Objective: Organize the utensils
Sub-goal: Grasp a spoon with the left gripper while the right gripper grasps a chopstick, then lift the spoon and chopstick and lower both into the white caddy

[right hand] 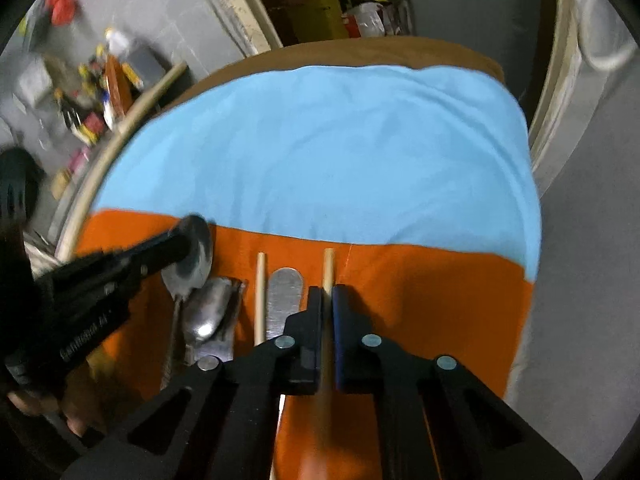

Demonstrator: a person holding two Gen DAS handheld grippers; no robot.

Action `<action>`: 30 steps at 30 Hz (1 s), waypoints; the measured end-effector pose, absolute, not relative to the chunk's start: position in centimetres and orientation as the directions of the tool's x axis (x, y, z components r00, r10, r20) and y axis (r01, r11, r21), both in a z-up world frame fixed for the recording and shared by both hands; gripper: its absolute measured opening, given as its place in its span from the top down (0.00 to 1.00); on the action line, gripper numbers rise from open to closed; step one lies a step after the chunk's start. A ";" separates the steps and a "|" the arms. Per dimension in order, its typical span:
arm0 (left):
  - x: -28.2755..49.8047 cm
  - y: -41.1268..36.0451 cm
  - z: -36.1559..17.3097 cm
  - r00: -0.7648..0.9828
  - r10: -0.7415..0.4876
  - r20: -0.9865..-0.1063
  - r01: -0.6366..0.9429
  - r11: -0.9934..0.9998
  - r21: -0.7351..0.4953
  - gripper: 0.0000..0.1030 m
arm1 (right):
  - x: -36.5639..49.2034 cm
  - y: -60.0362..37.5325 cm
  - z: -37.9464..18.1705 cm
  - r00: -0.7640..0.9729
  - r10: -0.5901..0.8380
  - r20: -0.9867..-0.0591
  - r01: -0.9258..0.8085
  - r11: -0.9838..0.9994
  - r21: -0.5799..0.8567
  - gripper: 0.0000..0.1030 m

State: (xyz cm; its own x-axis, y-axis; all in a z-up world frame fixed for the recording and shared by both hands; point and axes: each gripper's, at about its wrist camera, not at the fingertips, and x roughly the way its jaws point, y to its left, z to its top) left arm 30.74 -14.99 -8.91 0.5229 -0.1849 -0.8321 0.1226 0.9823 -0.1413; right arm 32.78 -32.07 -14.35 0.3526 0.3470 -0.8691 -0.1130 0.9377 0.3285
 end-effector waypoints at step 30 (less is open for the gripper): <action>18.3 -0.3 8.3 0.870 -0.164 -0.465 0.104 0.983 -0.152 0.98 | 17.1 -24.2 5.1 0.933 0.335 -0.133 -0.227 0.833 0.505 0.95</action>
State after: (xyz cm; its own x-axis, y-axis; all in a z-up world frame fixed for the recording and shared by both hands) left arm 18.29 -0.31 8.33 0.8699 -0.1637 -0.4652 0.1036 0.9829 -0.1522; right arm 17.10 -24.19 5.12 0.9329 0.3348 -0.1327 -0.2269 0.8326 0.5053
